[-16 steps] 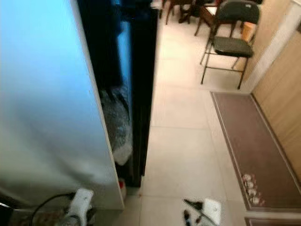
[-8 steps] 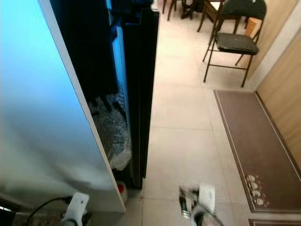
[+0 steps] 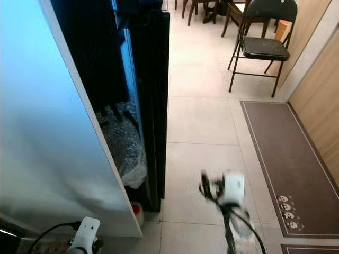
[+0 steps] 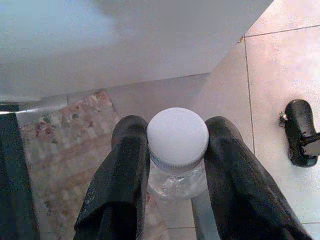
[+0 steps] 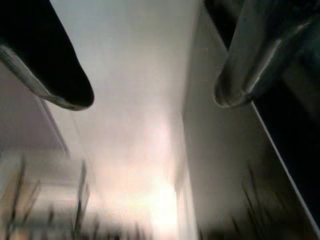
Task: Restocking fridge
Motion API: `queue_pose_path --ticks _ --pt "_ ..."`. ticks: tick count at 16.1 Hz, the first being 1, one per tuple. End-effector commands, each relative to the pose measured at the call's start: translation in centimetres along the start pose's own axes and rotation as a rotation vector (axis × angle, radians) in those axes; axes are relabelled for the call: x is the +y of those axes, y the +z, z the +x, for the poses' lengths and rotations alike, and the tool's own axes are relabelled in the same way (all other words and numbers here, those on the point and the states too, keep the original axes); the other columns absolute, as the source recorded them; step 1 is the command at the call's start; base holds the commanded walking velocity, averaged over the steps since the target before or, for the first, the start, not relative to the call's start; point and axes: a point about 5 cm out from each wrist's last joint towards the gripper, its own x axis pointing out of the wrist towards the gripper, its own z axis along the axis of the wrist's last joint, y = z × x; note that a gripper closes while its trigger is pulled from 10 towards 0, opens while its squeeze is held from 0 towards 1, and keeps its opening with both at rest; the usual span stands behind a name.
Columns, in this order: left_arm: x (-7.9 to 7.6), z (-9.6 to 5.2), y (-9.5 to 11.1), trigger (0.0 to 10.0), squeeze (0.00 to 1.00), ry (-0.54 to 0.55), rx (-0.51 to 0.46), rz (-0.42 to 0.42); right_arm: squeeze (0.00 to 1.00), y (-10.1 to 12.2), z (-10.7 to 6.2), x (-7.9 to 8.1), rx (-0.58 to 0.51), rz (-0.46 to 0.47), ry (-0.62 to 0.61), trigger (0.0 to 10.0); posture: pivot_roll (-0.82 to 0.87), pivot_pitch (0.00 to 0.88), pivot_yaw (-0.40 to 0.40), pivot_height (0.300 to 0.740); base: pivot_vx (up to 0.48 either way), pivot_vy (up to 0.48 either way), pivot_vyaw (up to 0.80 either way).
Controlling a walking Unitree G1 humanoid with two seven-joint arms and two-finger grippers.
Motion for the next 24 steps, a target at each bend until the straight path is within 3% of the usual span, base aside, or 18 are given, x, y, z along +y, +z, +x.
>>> queue_pose_path --ticks 1,4,6,8,11,13,14,16,18,19,20,24 --pt "0.1 -0.1 -0.5 10.0 0.0 0.001 0.017 0.011 0.0 0.0 -0.3 0.0 -0.003 0.003 0.001 10.0 -0.14 0.069 -0.02 0.74 0.0 0.0 0.0" --pt "0.0 -0.1 -0.4 10.0 0.0 -0.001 0.017 0.01 0.0 4.6 0.2 1.4 -0.182 0.041 0.036 10.0 -0.14 0.067 -0.026 0.74 0.0 0.0 0.0" --pt "-0.1 -0.1 -0.4 10.0 0.0 0.0 0.016 0.006 0.0 5.6 -0.4 2.3 -0.198 0.066 0.085 10.0 -0.15 0.063 -0.027 0.74 0.0 0.0 0.0" --pt "-0.2 -0.1 -0.5 10.0 0.0 -0.005 0.018 0.009 0.0 6.9 -1.0 3.8 -0.195 0.127 0.262 10.0 -0.15 0.06 -0.024 0.74 0.0 0.0 0.0" --pt "-0.2 -0.1 -0.5 10.0 0.0 -0.003 0.021 0.007 0.0 9.1 -0.3 4.8 -0.214 0.124 0.353 10.0 -0.16 0.041 -0.03 0.74 0.0 0.0 0.0" --pt "-0.4 -0.1 -0.5 10.0 0.0 -0.004 0.019 0.004 0.75 9.3 0.7 4.9 -0.174 0.096 0.362 10.0 -0.15 0.034 -0.035 0.74 0.0 0.0 0.0" --pt "-0.4 -0.1 -0.5 10.0 0.0 -0.003 0.019 0.001 1.0 9.5 1.0 5.1 -0.175 0.09 0.381 10.0 -0.15 0.032 -0.036 0.74 0.0 0.0 0.0" --pt "-0.5 -0.1 -0.7 10.0 0.0 -0.001 0.022 -0.003 1.0 10.5 1.2 5.8 -0.177 0.107 0.46 10.0 -0.15 0.028 -0.04 0.74 0.0 0.0 0.0" --pt "-0.7 -0.2 -0.9 10.0 0.0 -0.002 0.026 -0.007 1.0 10.2 0.9 6.5 -0.135 0.068 0.57 10.0 -0.16 0.03 -0.041 0.74 0.0 0.0 0.0" --pt "-0.8 -0.2 -0.9 10.0 0.0 -0.003 0.028 -0.007 0.99 10.1 1.2 6.4 -0.13 0.031 0.568 10.0 -0.16 0.032 -0.043 0.74 0.0 0.0 0.0" --pt "-0.8 -0.2 -0.9 10.0 0.0 -0.004 0.029 -0.008 0.01 10.2 1.6 6.2 -0.127 0.017 0.548 10.0 -0.16 0.032 -0.044 0.74 0.0 0.0 0.0" --pt "-1.1 -0.2 -0.8 10.0 0.0 -0.007 0.027 -0.014 0.0 10.8 3.5 5.5 -0.128 0.019 0.494 10.0 -0.15 0.052 -0.055 0.74 0.0 0.0 0.0"
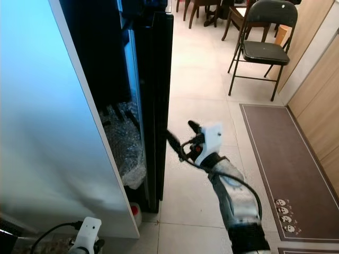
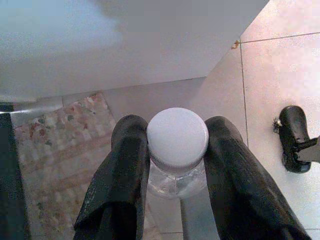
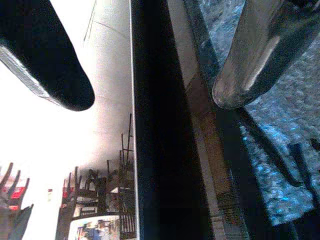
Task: Restocking fridge
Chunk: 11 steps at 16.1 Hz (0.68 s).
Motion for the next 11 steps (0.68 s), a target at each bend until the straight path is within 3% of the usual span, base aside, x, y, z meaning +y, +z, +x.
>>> queue_pose_path --ticks 1,11 --pt "-0.5 -0.2 -0.9 10.0 0.0 -0.012 0.031 -0.01 0.0 0.0 0.3 -0.4 0.0 0.012 0.018 10.0 -0.15 0.058 -0.055 0.74 0.0 0.0 0.0" --pt "-0.4 -0.2 -0.9 10.0 0.0 -0.008 0.032 -0.018 0.0 0.6 3.4 2.0 0.01 0.013 0.241 10.0 -0.15 0.072 -0.057 0.74 0.0 0.0 0.0"
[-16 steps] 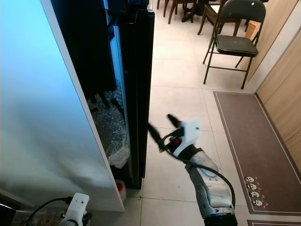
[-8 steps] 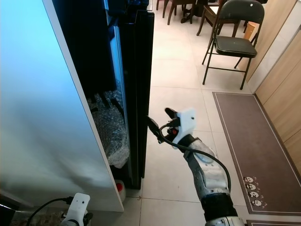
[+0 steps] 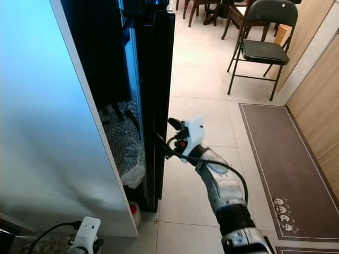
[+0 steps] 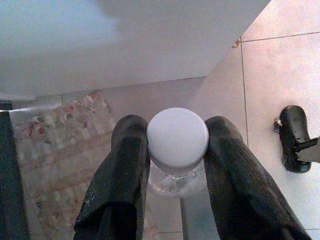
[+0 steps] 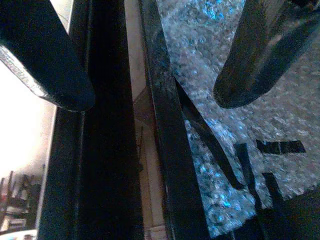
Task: Restocking fridge
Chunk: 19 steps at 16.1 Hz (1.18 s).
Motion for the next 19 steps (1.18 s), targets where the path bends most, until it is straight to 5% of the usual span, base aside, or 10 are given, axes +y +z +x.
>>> queue_pose_path --ticks 1,13,19 --pt "-0.5 -0.2 -0.9 10.0 0.0 -0.015 0.033 -0.015 0.0 0.2 0.5 0.2 -0.003 -0.016 0.028 10.0 -0.15 0.073 -0.058 0.74 0.0 0.0 0.0" --pt "-0.8 -0.2 -1.0 10.0 0.0 -0.013 0.037 -0.033 0.0 1.2 1.9 -1.6 0.008 -0.094 -0.044 10.0 -0.15 0.072 -0.068 0.74 0.0 0.0 0.0" --pt "-0.9 -0.2 -1.1 10.0 0.0 -0.015 0.04 -0.035 0.0 2.3 1.4 -4.0 -0.027 -0.147 -0.255 10.0 -0.15 0.074 -0.067 0.74 0.0 0.0 0.0"
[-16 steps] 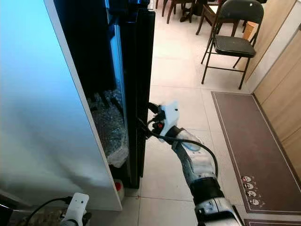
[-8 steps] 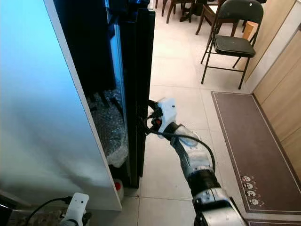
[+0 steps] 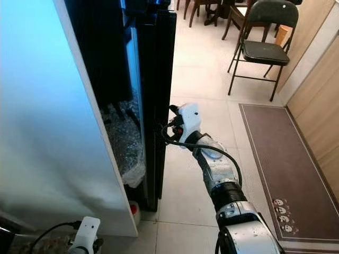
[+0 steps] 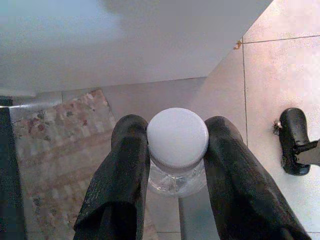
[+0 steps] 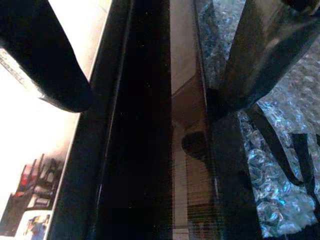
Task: Restocking fridge
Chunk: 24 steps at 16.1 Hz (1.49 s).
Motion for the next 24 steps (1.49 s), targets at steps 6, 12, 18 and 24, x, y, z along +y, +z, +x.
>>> queue_pose_path --ticks 6,12,18,24 --pt "-0.6 -0.3 -1.4 10.0 0.0 -0.021 0.046 -0.017 0.0 0.7 -3.3 -4.5 -0.057 -0.033 -0.366 10.0 -0.16 0.08 -0.062 0.74 0.0 0.0 0.0" --pt "-0.5 -0.3 -1.6 10.0 0.0 -0.014 0.052 -0.011 0.0 0.3 -7.4 -6.3 -0.055 -0.123 -0.634 10.0 -0.17 0.083 -0.065 0.74 0.0 0.0 0.0" --pt "-0.5 -0.4 -1.8 10.0 0.0 -0.01 0.055 -0.004 0.0 -4.0 -13.1 -6.7 0.093 -0.111 -0.918 10.0 -0.17 0.084 -0.065 0.74 0.0 0.0 0.0" --pt "-0.4 -0.4 -1.9 10.0 0.0 -0.006 0.063 -0.004 0.0 -13.8 -16.5 -3.9 0.514 0.117 -0.873 10.0 -0.17 0.075 -0.066 0.74 0.0 0.0 0.0"
